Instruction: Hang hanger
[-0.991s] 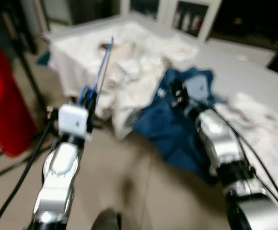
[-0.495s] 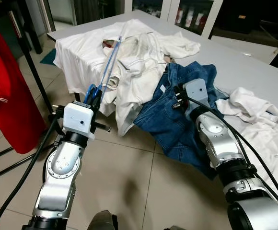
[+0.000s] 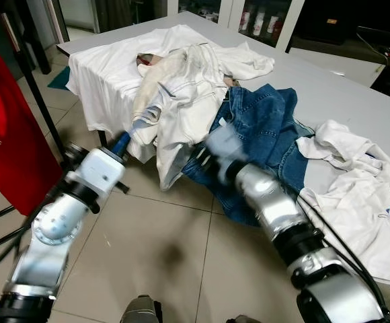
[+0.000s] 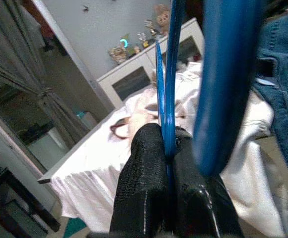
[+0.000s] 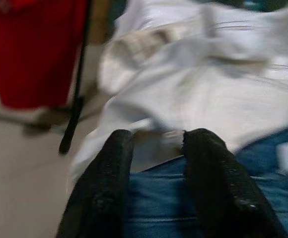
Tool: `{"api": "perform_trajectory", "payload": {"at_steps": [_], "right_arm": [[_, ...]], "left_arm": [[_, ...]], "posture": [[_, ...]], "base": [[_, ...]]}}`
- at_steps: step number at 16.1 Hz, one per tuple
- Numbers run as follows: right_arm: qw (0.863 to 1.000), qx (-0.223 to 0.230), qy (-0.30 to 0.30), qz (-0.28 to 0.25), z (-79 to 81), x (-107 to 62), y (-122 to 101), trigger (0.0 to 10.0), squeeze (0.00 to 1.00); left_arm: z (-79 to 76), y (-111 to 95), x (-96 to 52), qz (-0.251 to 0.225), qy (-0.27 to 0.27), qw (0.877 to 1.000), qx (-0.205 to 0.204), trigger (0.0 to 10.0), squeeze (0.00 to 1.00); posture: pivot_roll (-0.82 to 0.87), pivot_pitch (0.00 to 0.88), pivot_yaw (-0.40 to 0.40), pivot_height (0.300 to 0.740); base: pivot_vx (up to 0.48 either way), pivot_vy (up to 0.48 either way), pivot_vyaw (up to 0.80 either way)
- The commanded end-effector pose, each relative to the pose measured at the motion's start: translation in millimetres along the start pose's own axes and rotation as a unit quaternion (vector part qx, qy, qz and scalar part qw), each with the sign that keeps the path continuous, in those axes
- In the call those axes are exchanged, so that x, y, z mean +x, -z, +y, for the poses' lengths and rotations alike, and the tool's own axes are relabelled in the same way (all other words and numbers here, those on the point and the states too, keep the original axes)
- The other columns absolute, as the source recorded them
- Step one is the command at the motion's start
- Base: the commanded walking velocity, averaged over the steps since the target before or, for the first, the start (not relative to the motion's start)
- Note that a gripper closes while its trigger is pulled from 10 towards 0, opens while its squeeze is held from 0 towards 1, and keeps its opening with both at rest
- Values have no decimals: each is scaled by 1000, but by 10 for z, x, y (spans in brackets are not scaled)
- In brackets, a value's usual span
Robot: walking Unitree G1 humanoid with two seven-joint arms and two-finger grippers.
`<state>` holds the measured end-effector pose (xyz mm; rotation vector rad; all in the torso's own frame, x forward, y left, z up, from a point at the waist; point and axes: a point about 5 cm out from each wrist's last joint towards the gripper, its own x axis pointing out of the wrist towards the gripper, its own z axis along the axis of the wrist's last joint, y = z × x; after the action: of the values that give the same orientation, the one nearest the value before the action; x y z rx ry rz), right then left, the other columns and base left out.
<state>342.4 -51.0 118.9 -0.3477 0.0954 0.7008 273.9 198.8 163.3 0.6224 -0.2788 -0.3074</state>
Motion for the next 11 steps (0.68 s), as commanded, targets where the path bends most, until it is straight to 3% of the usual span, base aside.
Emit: {"api": "perform_trajectory", "payload": {"at_steps": [1,2,3,4,6,8,11], "right_arm": [[999,-52,-7,11,-11,-26,23,10000,937],[997,-79,-10,16,-5,-28,27,10000,537],[995,-101,-12,23,-5,-28,38,10000,0],[989,-138,-5,49,-27,-31,77,10000,0],[985,-159,17,69,-78,-34,105,10000,0],[977,-183,54,93,-191,-61,153,10000,0],[969,-206,62,118,-243,-91,236,10000,0]], "left_arm": [[-42,-23,19,-7,8,1000,2,10000,0],[-55,-23,19,-10,13,1000,4,10000,0],[-72,-17,17,-10,24,1000,12,10000,0],[-46,54,-2,0,54,997,59,10000,0],[43,96,-4,7,59,995,84,10000,0],[150,100,9,8,56,993,105,10000,0],[128,108,26,6,64,992,110,10000,0]], "posture": [[183,11,-92,710],[183,11,-92,710],[180,10,-92,710],[173,7,-93,710],[173,7,-93,710],[168,6,-95,710],[168,6,-95,710]], "base": [[0,0,0],[0,0,0],[0,0,0],[0,0,0],[0,0,0],[0,0,0],[0,0,0]]}}
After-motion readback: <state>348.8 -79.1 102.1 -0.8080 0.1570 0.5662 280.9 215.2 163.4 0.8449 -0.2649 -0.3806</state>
